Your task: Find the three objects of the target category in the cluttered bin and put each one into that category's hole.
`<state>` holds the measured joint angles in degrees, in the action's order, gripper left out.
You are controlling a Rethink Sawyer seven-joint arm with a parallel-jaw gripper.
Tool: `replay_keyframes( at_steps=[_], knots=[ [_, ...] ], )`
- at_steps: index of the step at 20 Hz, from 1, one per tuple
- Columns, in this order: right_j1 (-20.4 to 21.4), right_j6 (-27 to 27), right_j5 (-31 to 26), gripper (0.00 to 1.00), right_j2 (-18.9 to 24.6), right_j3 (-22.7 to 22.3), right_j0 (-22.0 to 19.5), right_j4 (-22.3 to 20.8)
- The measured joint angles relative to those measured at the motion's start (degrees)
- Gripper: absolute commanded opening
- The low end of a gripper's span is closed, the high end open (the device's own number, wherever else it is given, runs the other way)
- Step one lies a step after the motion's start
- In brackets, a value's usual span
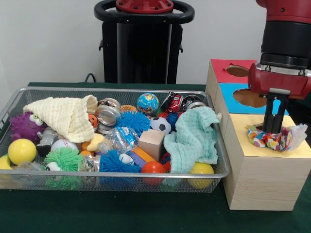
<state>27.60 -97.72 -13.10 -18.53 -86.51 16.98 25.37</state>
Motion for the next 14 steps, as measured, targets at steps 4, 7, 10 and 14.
replay_keyframes(
  at_steps=[4,7,10,14],
  knots=[
    [-0.2,0.0,0.5,0.0,-0.4,0.0,0.5,0.0],
    [-0.3,0.0,0.5,0.0,-0.6,0.0,0.7,0.1],
    [-0.4,0.0,0.5,0.0,-0.6,0.0,0.7,0.3],
    [-0.4,0.0,0.5,0.0,-0.6,0.0,0.7,0.3]
  ],
)
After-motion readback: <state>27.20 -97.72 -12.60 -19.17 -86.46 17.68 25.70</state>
